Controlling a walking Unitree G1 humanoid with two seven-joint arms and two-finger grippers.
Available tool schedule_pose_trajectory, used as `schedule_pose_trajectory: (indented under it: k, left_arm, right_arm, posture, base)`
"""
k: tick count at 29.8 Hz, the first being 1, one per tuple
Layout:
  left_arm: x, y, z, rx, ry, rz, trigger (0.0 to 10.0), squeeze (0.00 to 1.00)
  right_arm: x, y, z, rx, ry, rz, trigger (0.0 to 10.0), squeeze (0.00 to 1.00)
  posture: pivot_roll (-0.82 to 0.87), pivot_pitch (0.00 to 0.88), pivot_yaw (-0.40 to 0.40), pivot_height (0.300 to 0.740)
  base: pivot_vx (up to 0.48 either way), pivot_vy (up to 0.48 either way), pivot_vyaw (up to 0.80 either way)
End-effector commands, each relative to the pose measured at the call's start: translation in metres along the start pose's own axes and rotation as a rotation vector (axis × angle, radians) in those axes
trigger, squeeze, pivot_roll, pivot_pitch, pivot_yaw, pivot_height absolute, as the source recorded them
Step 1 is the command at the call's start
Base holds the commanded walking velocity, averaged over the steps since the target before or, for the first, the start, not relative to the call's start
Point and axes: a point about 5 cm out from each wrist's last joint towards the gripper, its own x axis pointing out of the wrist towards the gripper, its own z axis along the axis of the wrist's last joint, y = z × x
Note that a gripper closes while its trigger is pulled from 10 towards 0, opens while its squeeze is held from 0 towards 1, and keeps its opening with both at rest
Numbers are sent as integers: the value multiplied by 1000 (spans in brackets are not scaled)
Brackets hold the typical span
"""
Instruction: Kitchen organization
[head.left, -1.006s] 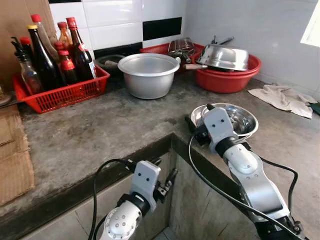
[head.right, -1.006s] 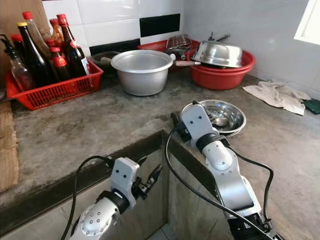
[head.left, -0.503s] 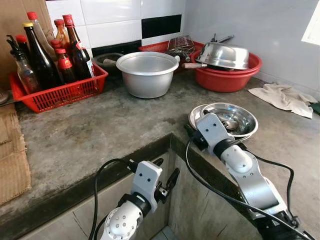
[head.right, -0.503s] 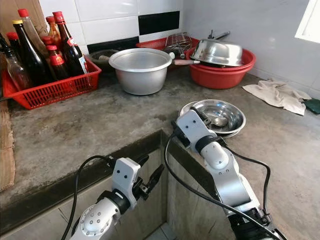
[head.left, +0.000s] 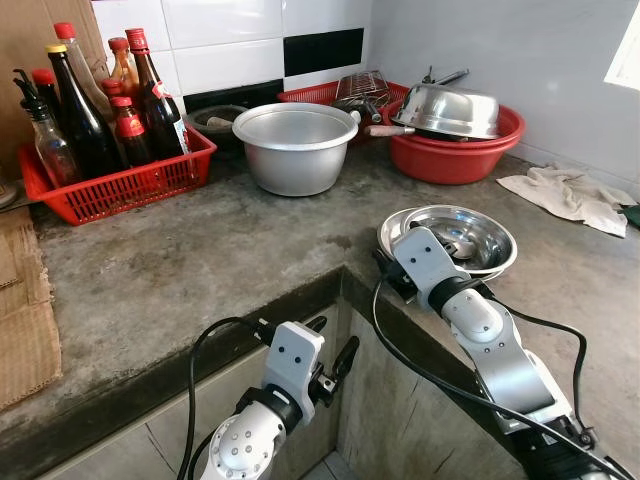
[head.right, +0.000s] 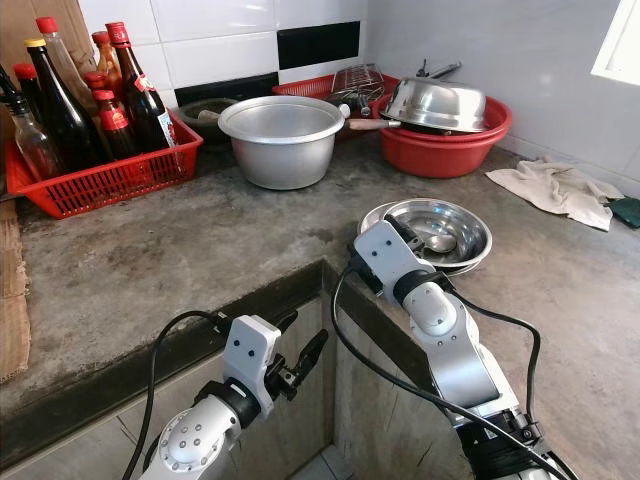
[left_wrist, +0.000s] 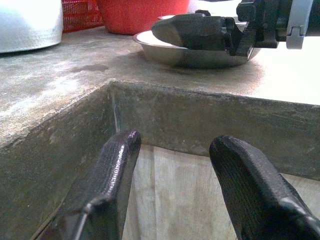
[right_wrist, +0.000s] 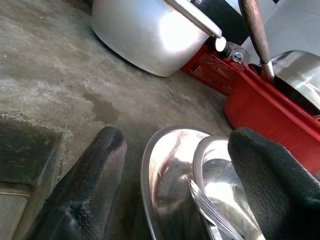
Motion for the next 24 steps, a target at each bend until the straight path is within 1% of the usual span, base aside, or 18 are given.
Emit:
schedule_pose_trajectory:
  k: [1, 2, 10, 11, 12, 13, 14, 15, 16, 17, 18, 24]
  left_arm:
    - [-1, 0, 5, 10, -24, 3, 10000, 0]
    - [-1, 0, 5, 9, -24, 4, 10000, 0]
    - [-1, 0, 5, 9, -22, 6, 10000, 0]
    - [-1, 0, 5, 10, -21, 6, 10000, 0]
    - [-1, 0, 5, 10, -20, 6, 10000, 0]
    - [-1, 0, 5, 10, -20, 6, 10000, 0]
    - [-1, 0, 5, 10, -20, 6, 10000, 0]
    - [-1, 0, 5, 10, -21, 7, 10000, 0]
    - [-1, 0, 5, 10, -21, 7, 10000, 0]
    - [-1, 0, 5, 9, -21, 8, 10000, 0]
    - [-1, 0, 5, 9, -21, 10, 10000, 0]
    - [-1, 1, 5, 10, -21, 13, 10000, 0]
  right_arm:
    - [2, -6, 1, -12, 8, -16, 4471, 0]
    - [2, -6, 0, -10, 9, -18, 0, 0]
    - [3, -7, 0, -9, 10, -24, 0, 0]
    - [3, -7, 0, -10, 11, -24, 588, 0]
    - [3, -7, 0, -10, 11, -24, 588, 0]
    - [3, -8, 1, -9, 10, -26, 0, 0]
    - [3, -8, 1, -8, 10, -27, 0, 0]
    - [3, -8, 1, -8, 9, -28, 314, 0]
    - [3, -8, 1, -8, 9, -28, 314, 0]
    - [3, -9, 1, -7, 9, -32, 39, 0]
    - [3, -10, 2, -9, 7, -35, 0, 0]
    - [4, -14, 6, -6, -12, -59, 0, 0]
  posture:
    - [32, 17, -36, 740]
    - [32, 17, -36, 740]
    - [32, 20, -35, 740]
    - [33, 21, -36, 740]
    - [33, 21, -36, 740]
    - [33, 22, -36, 740]
    - [33, 22, -36, 740]
    - [32, 23, -36, 740]
    - [32, 23, -36, 740]
    - [32, 22, -36, 740]
    - [32, 24, -35, 740]
    - [32, 25, -35, 740]
  base:
    - [0, 0, 0]
    - [0, 0, 0]
    - [0, 0, 0]
    - [0, 0, 0]
    - [0, 0, 0]
    - [0, 0, 0]
    - [0, 0, 0]
    - [0, 0, 0]
    - [0, 0, 0]
    - [0, 0, 0]
    - [0, 0, 0]
    - [0, 0, 0]
